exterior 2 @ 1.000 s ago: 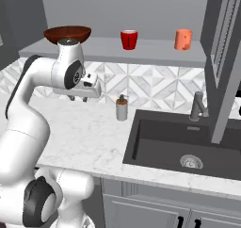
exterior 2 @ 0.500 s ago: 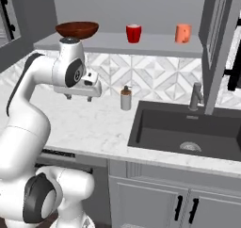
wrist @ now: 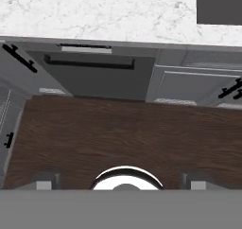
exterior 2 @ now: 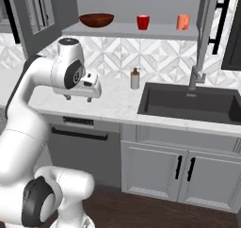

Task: Gather all objects into one cabinet and sort the glasses and bowls to opposite sides.

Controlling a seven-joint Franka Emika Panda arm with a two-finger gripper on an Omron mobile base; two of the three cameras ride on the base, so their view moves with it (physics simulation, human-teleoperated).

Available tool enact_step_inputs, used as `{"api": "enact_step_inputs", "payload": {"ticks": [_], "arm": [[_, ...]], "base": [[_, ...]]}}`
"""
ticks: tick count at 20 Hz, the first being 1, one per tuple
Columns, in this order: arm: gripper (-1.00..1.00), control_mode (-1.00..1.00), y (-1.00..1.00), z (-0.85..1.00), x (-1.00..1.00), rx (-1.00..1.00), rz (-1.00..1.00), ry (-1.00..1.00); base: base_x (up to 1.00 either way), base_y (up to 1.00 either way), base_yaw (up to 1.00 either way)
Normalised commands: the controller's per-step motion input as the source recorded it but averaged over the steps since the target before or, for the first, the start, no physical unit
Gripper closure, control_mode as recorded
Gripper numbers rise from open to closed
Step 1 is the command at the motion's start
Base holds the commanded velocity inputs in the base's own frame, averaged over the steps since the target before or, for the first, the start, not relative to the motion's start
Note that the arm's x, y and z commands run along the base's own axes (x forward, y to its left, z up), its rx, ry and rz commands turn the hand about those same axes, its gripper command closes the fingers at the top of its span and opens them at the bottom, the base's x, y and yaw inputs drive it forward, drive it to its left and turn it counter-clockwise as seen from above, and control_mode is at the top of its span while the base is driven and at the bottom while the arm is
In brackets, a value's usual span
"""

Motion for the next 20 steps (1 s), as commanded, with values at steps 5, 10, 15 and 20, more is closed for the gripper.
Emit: {"api": "enact_step_inputs", "payload": {"ticks": [5, 10, 15, 20], "arm": [[-1.0, 1.0, 0.0, 0.0, 0.0, 0.0, 0.0, 0.0], [-1.0, 1.0, 0.0, 0.0, 0.0, 0.0, 0.0, 0.0], [-1.0, 1.0, 0.0, 0.0, 0.0, 0.0, 0.0, 0.0], [-1.0, 1.0, 0.0, 0.0, 0.0, 0.0, 0.0, 0.0]], "base": [[-0.46, -0.09, 0.07], [-0.25, -0.14, 0.02], [-0.02, -0.08, -0.41], [0.0, -0.21, -0.69]]}}
